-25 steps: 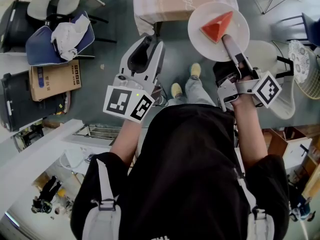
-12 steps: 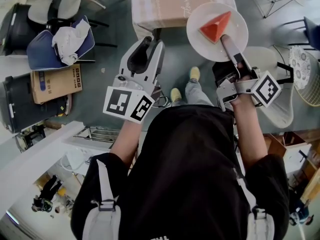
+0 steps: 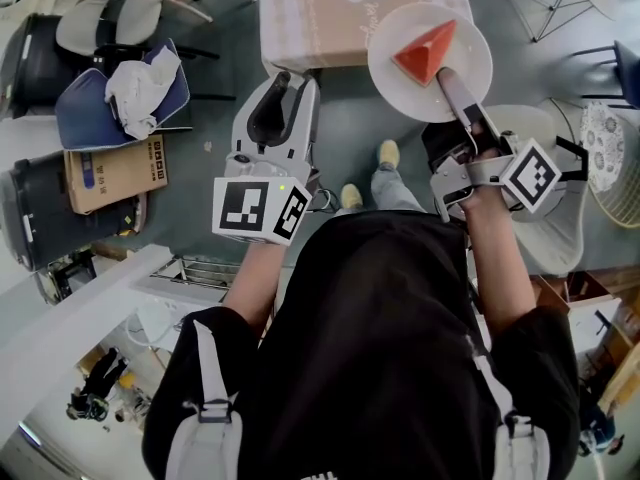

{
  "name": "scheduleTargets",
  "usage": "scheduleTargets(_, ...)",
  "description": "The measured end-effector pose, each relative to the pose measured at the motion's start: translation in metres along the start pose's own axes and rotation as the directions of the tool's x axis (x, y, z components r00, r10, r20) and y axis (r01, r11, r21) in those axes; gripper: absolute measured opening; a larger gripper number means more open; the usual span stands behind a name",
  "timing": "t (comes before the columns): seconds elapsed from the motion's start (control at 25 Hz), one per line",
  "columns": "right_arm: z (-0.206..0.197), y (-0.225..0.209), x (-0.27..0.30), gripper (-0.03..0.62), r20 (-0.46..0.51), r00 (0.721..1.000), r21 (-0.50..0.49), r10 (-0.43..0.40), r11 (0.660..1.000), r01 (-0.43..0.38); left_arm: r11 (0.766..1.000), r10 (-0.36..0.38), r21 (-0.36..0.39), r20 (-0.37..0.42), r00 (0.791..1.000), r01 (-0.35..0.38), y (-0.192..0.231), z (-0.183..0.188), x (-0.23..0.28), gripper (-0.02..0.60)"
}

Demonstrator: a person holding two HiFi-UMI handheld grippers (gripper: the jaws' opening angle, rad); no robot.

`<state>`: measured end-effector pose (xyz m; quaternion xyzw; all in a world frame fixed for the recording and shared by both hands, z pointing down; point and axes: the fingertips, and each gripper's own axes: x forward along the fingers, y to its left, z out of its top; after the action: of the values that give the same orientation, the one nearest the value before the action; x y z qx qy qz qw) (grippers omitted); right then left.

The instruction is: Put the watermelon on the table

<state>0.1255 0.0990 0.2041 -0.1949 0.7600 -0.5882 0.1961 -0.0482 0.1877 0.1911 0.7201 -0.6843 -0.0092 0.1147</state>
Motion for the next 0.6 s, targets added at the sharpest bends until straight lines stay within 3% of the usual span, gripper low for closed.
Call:
scheduleTargets(0.28, 0.045, -0.017, 0.024, 0.018, -0.009, 1.000, 0.010, -0.005, 1.000, 0.006, 0.976, 0.086, 0.204, -0.034, 0.996, -0.078, -0.001, 0.007, 0.059, 0.132)
scheduleTargets(0.6, 0.045, -0.019, 0.024, 0.018, -0.014, 1.000, 0.001, -0.006, 1.000, 0.006, 0.963, 0.096, 0.255, -0.021, 0.995, -0.087, -0.005, 0.009, 0.065, 0.132)
